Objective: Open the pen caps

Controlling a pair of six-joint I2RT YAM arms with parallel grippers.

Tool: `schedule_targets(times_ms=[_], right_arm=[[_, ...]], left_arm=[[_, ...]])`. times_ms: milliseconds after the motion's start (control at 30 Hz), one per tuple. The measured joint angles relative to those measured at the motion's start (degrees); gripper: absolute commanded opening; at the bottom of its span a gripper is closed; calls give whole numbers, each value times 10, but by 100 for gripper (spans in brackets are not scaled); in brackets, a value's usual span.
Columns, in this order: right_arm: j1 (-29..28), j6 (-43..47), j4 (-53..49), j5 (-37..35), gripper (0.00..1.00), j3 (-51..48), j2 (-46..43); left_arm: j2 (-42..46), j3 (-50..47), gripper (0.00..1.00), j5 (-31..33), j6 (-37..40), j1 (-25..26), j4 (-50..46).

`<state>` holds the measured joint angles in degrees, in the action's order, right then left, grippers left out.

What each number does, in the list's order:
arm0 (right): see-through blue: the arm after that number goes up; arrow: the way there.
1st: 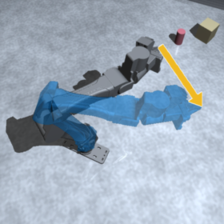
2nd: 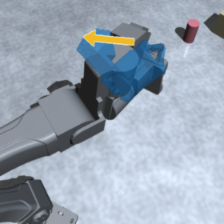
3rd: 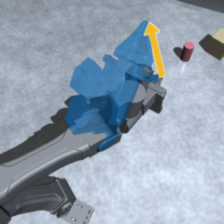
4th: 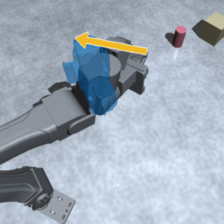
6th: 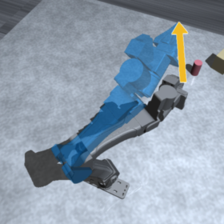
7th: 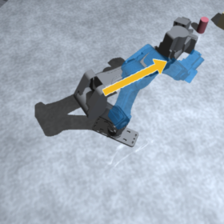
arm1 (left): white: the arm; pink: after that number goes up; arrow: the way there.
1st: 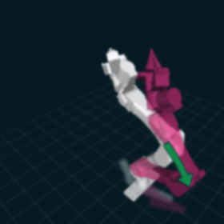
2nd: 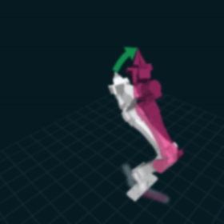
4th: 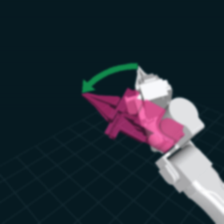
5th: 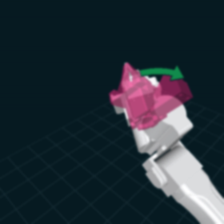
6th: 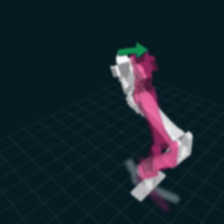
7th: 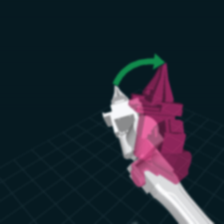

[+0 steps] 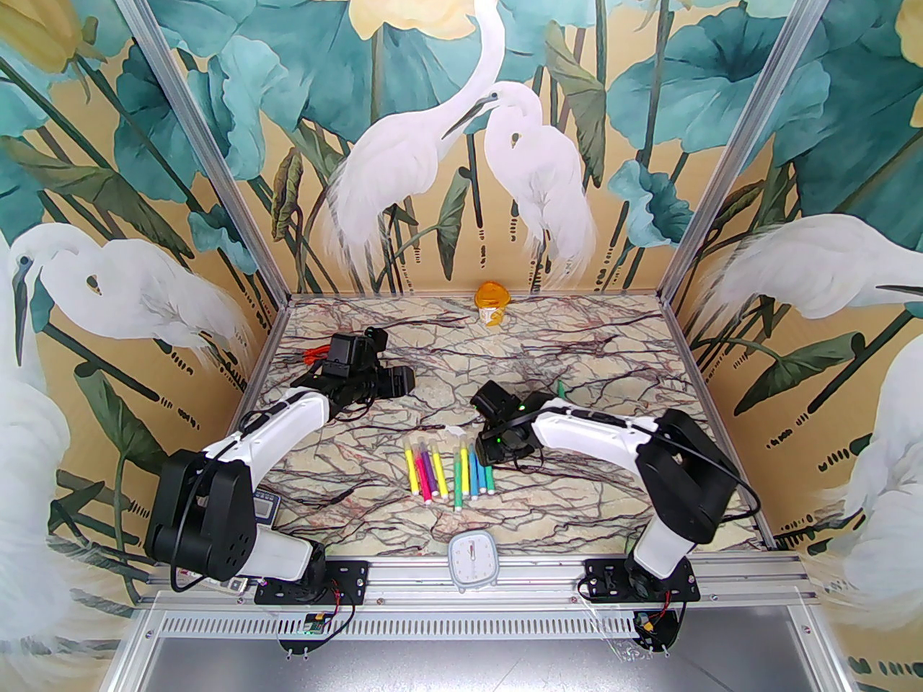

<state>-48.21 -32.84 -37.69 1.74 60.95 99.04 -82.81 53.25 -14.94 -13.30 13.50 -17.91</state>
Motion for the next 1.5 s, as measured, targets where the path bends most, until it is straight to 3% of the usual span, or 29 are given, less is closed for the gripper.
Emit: schedule_targets(times_ms=[633,1500], right_arm=[[-12,-19,2,-14,41,0,34],[-24,-21,-39,-66,17,29,56]], left_arm=[[2,-3,70,0,0,0,2],[12,-9,70,-13,-2,0,2]])
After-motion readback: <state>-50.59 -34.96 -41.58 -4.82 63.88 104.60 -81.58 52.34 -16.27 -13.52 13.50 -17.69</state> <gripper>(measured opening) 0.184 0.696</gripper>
